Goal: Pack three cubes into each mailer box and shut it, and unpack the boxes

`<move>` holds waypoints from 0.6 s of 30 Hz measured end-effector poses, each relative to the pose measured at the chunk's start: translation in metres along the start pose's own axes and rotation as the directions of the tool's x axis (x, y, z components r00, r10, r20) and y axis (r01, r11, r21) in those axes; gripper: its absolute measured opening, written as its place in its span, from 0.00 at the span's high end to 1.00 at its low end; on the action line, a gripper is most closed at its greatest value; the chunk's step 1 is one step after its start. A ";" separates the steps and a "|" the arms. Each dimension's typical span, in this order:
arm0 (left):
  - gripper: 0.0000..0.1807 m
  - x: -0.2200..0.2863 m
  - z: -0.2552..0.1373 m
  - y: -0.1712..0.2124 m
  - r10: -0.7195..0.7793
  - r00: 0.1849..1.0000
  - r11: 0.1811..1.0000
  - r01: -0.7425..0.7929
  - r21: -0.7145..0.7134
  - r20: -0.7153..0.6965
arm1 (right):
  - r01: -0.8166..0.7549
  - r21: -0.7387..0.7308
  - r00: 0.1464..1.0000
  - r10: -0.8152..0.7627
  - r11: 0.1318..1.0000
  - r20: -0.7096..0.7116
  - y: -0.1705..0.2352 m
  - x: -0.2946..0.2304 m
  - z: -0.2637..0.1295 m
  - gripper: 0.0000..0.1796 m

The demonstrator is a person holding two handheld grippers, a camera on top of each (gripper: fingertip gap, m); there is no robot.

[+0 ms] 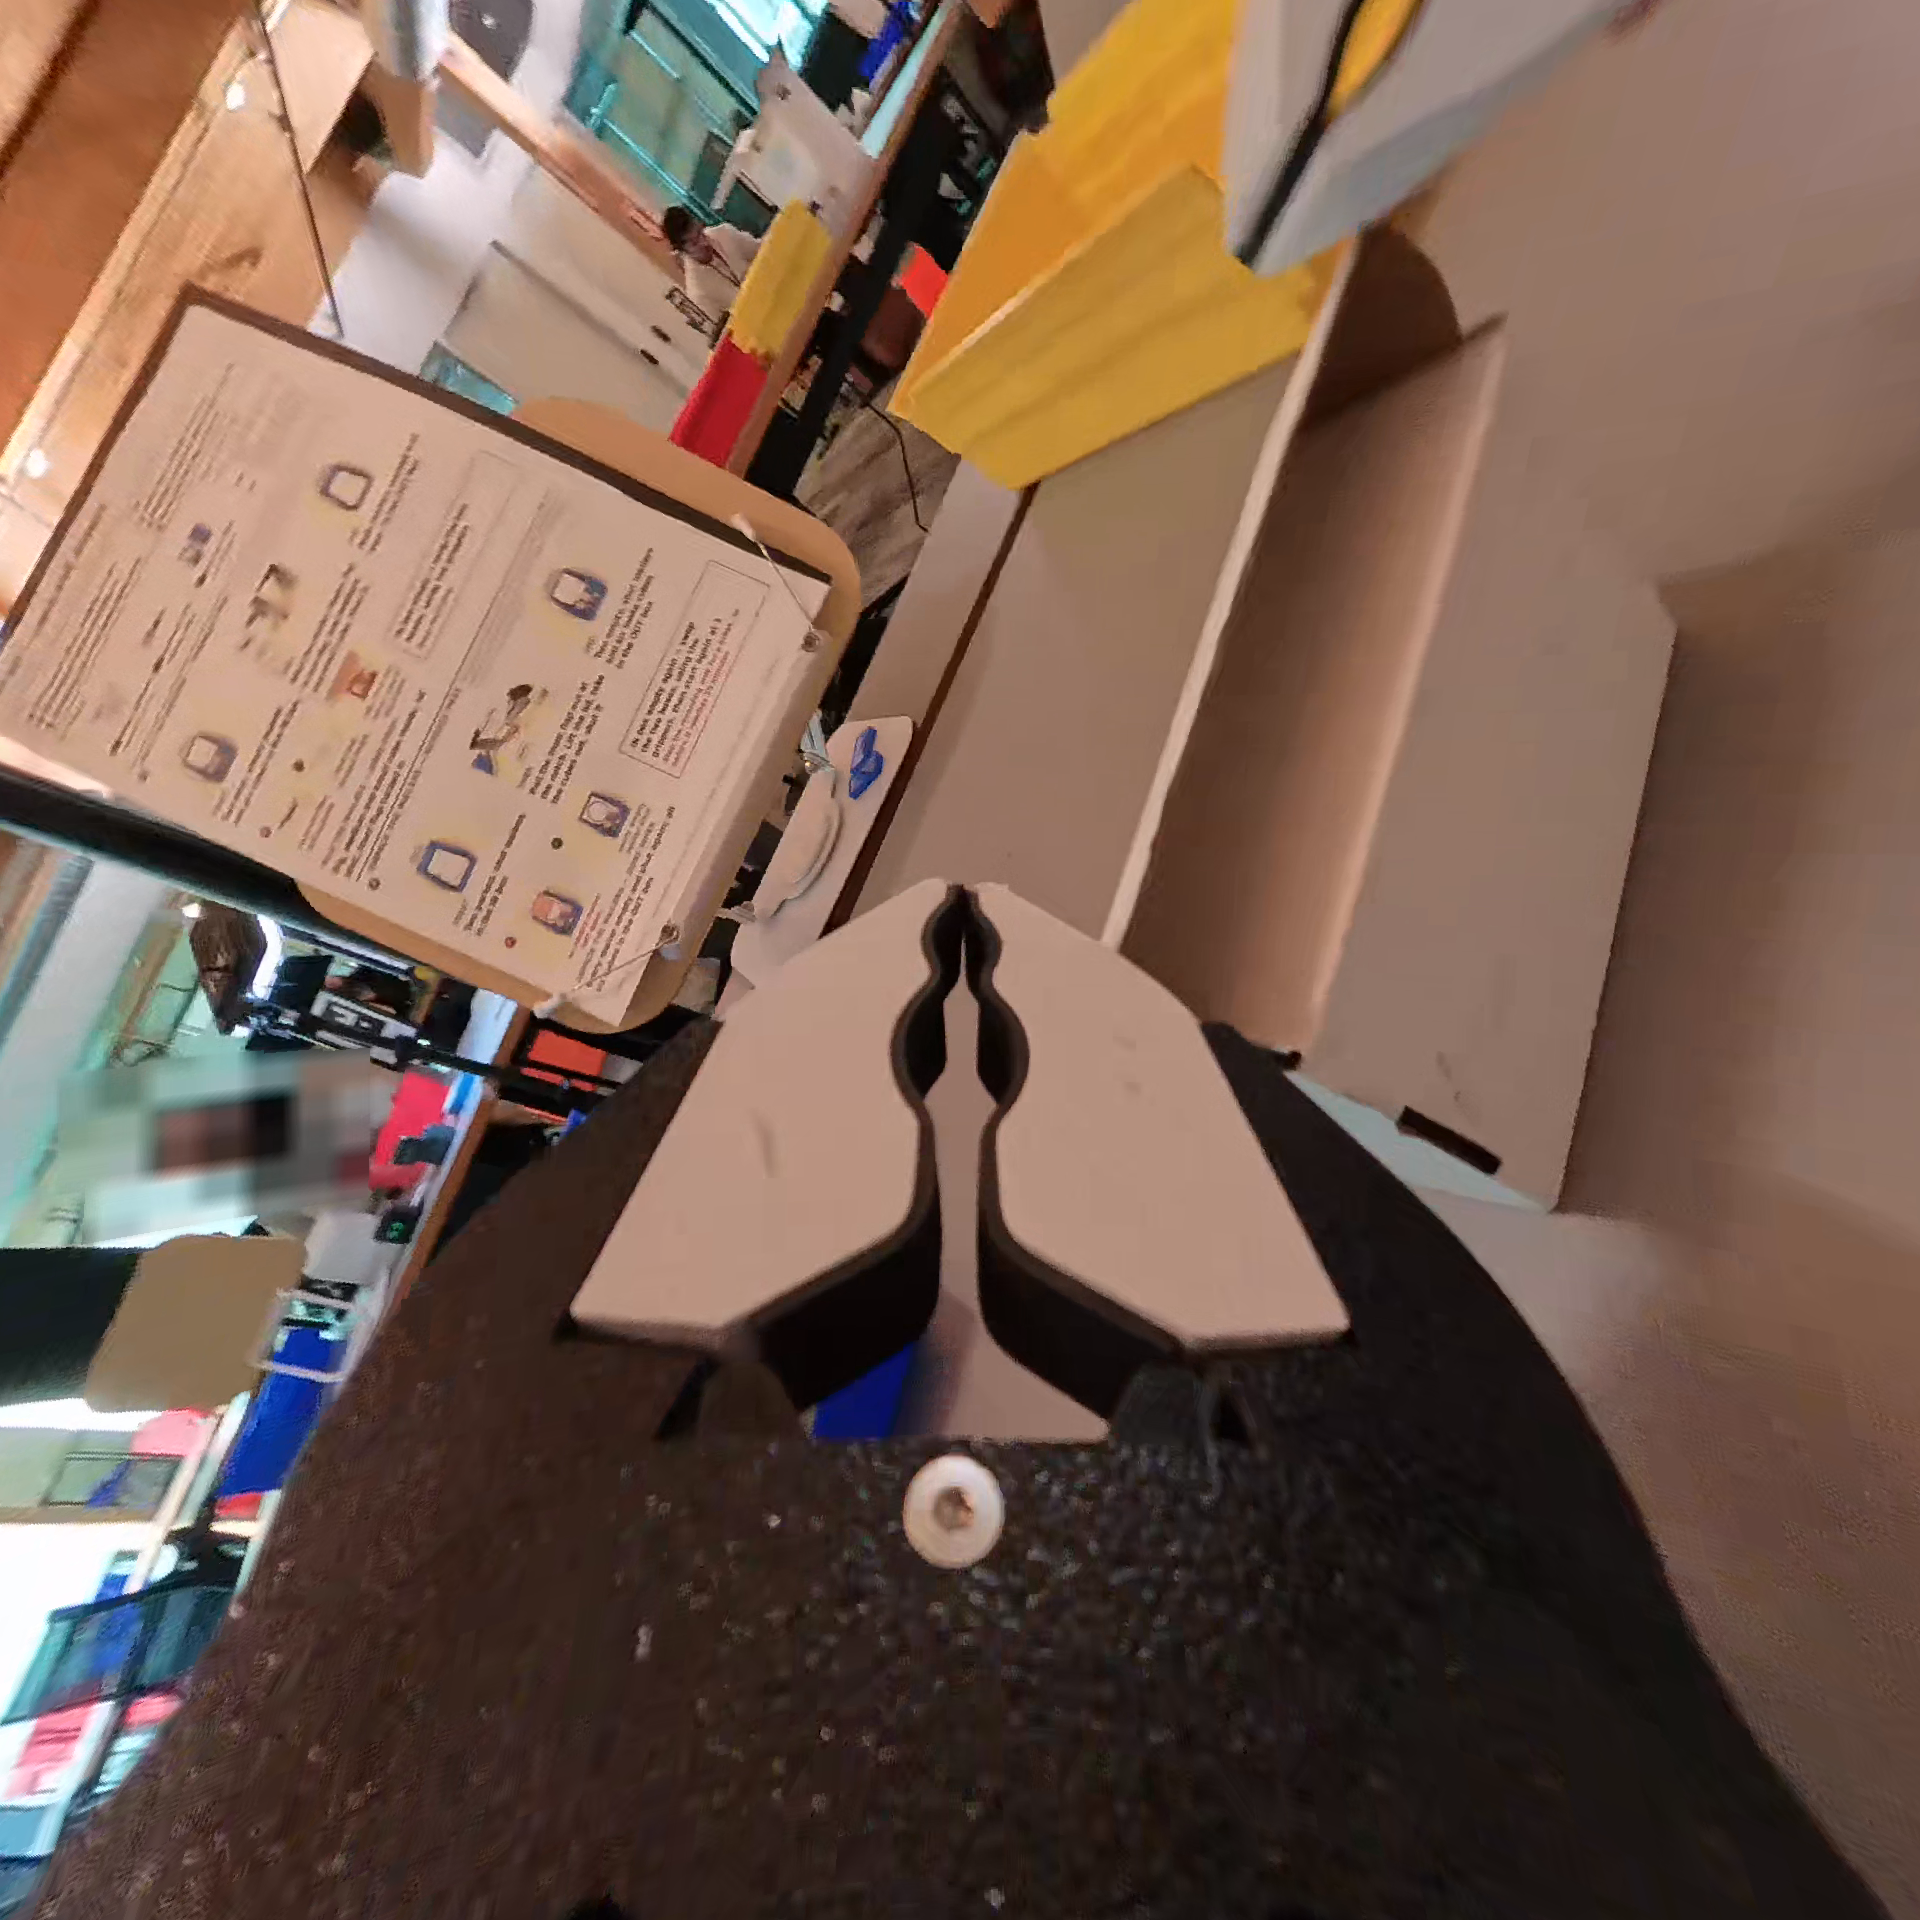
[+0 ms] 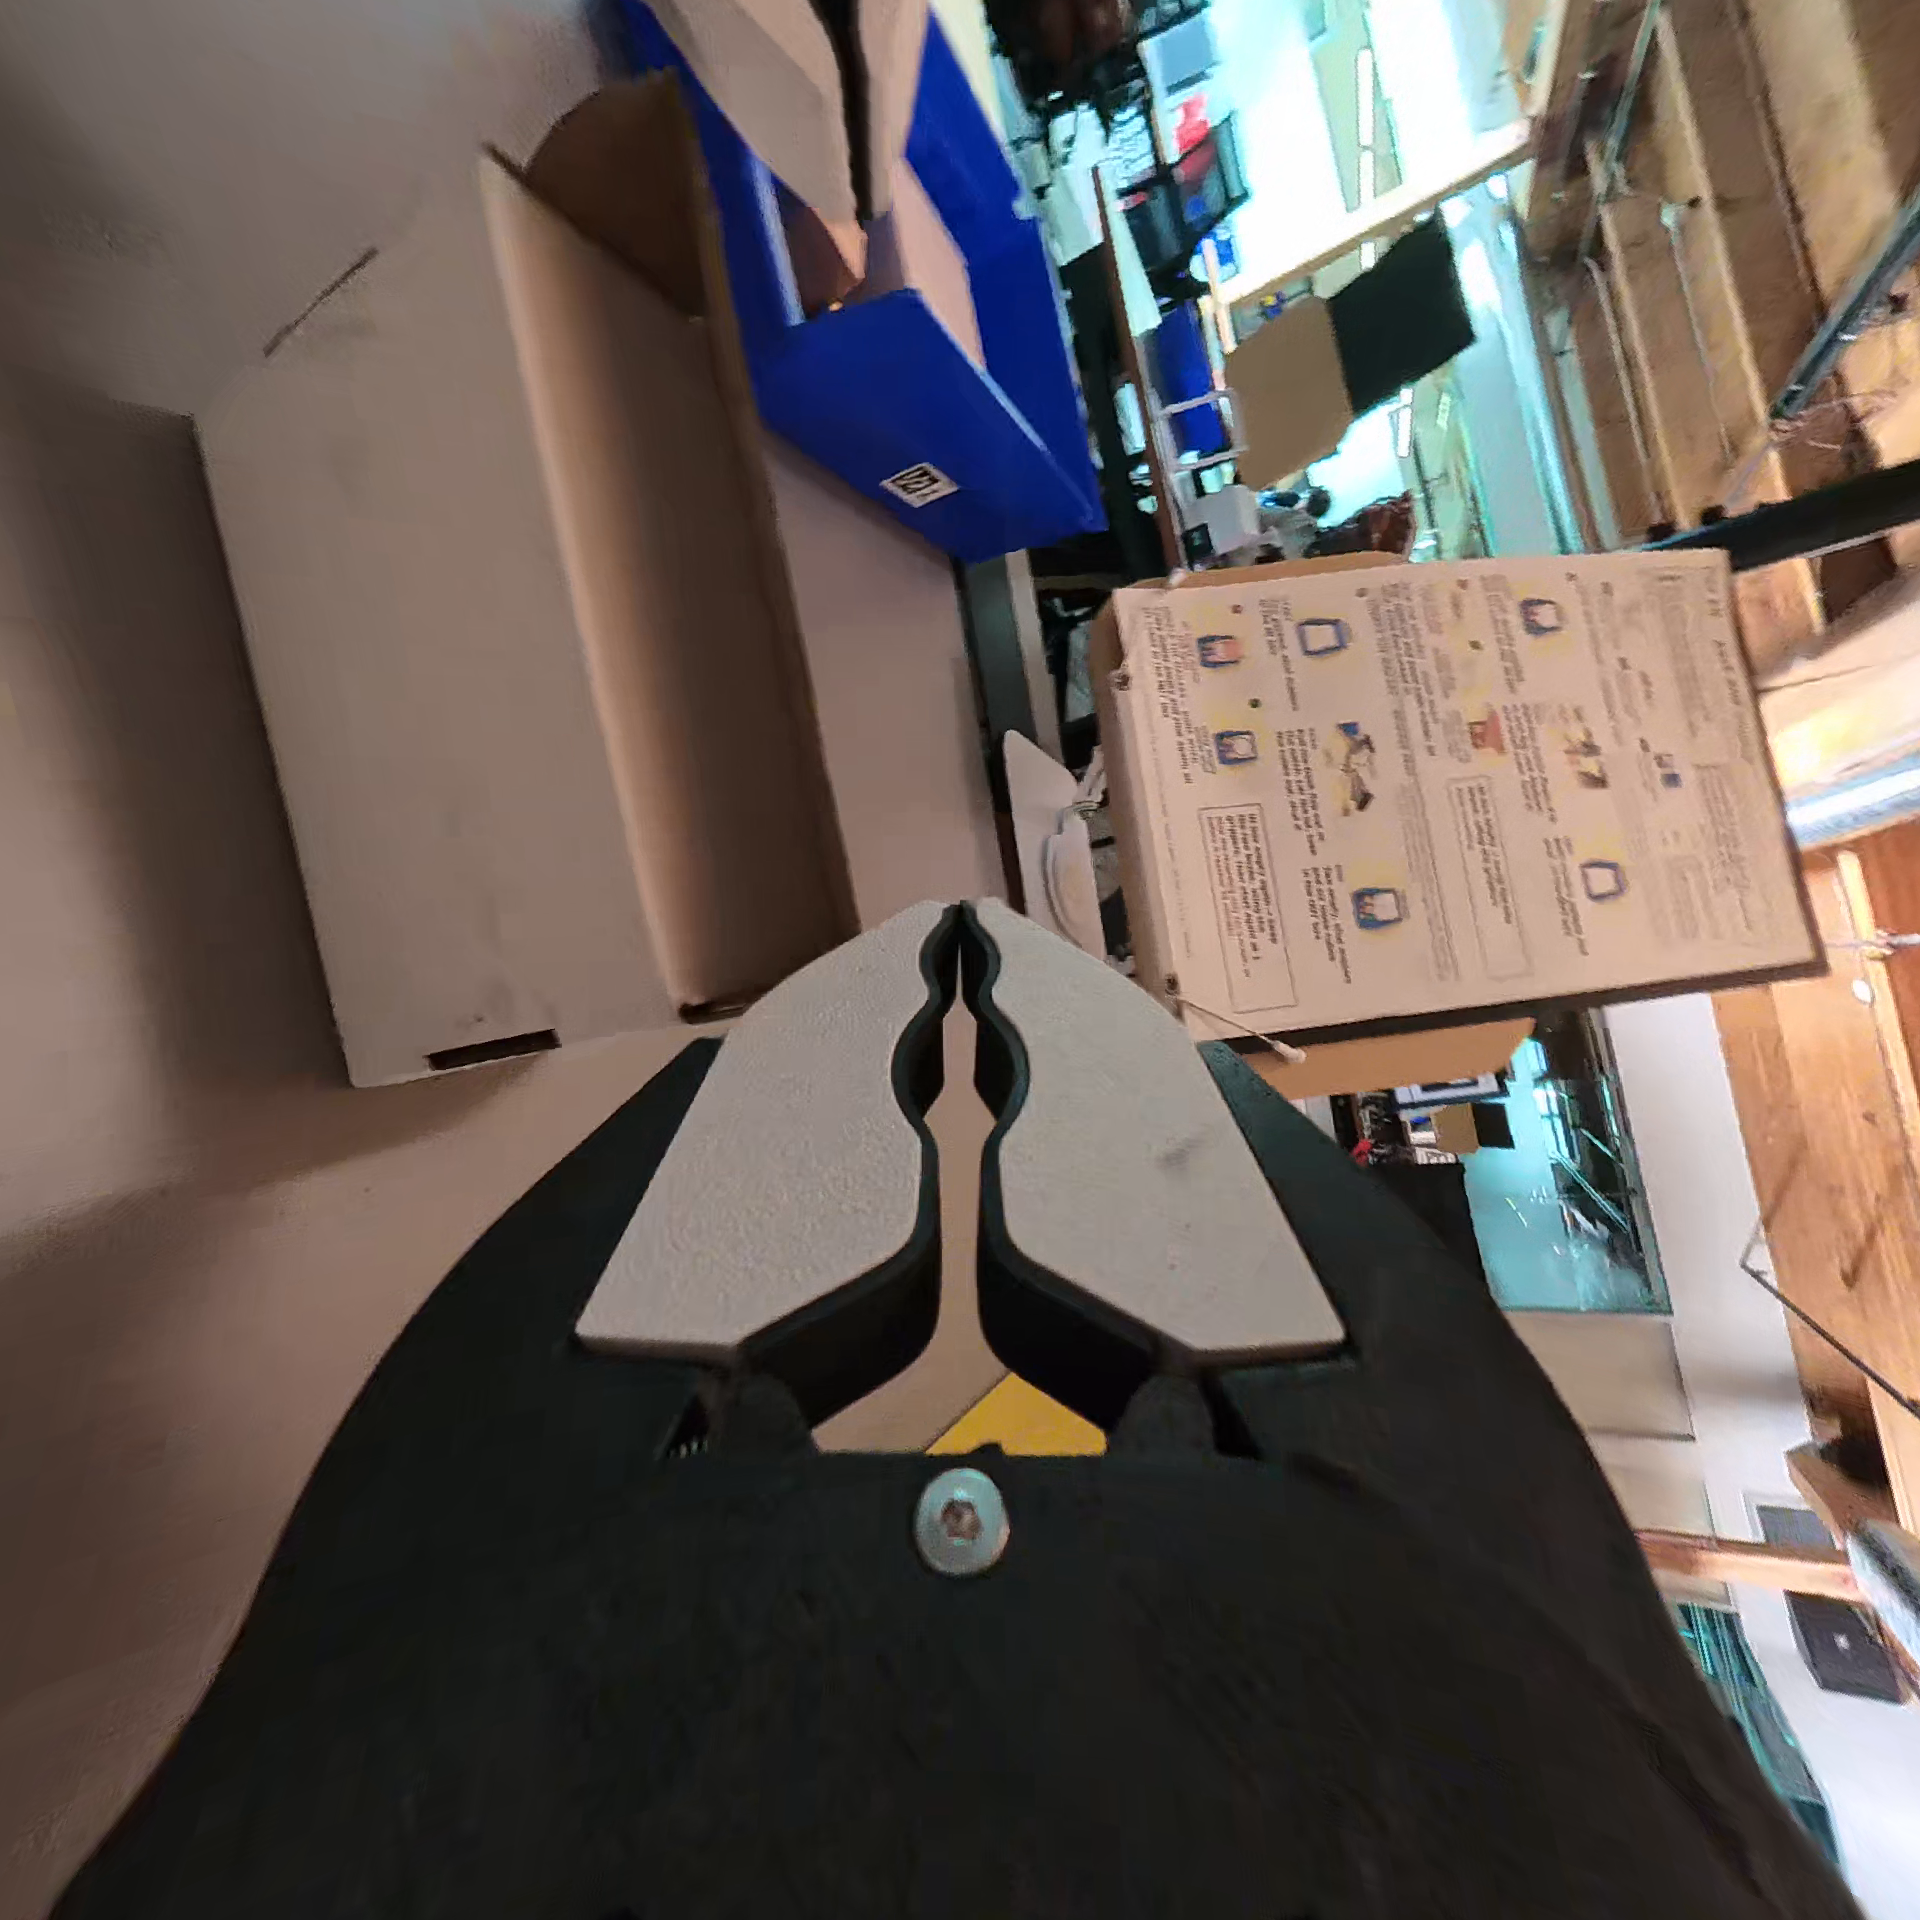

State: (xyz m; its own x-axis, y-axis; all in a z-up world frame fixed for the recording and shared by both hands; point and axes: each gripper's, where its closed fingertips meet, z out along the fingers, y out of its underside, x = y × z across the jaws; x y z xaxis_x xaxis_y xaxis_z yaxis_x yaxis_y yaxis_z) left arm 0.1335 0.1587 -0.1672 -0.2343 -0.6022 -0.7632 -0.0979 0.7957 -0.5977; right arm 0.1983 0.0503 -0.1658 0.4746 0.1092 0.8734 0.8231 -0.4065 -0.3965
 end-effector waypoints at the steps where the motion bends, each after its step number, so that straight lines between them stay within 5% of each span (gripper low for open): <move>1: 1.00 -0.001 0.001 0.001 0.017 1.000 1.000 -0.017 0.005 0.013 | 0.007 -0.006 1.000 -0.007 1.000 -0.010 0.000 0.000 0.001 1.00; 7: 1.00 0.025 0.001 0.005 0.132 0.987 0.991 -0.134 -0.012 -0.092 | -0.013 -0.066 0.994 0.020 0.998 0.107 0.007 -0.021 0.003 1.00; 11: 1.00 0.029 0.002 0.007 0.212 0.977 0.977 -0.212 -0.019 -0.020 | -0.078 -0.089 0.991 0.087 0.993 0.103 0.014 -0.032 0.007 1.00; 18: 1.00 0.026 -0.001 0.008 0.139 0.986 0.990 -0.137 -0.019 0.097 | -0.345 0.020 0.937 0.343 0.938 0.066 0.015 -0.031 0.006 1.00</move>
State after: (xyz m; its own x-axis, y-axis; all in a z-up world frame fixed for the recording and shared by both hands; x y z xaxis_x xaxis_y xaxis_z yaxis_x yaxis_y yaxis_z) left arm 0.1251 0.1493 -0.1917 -0.1508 -0.4894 -0.8589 -0.0836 0.8720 -0.4823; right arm 0.1981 0.0458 -0.2007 0.7475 0.0230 0.6638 0.6152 -0.4008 -0.6789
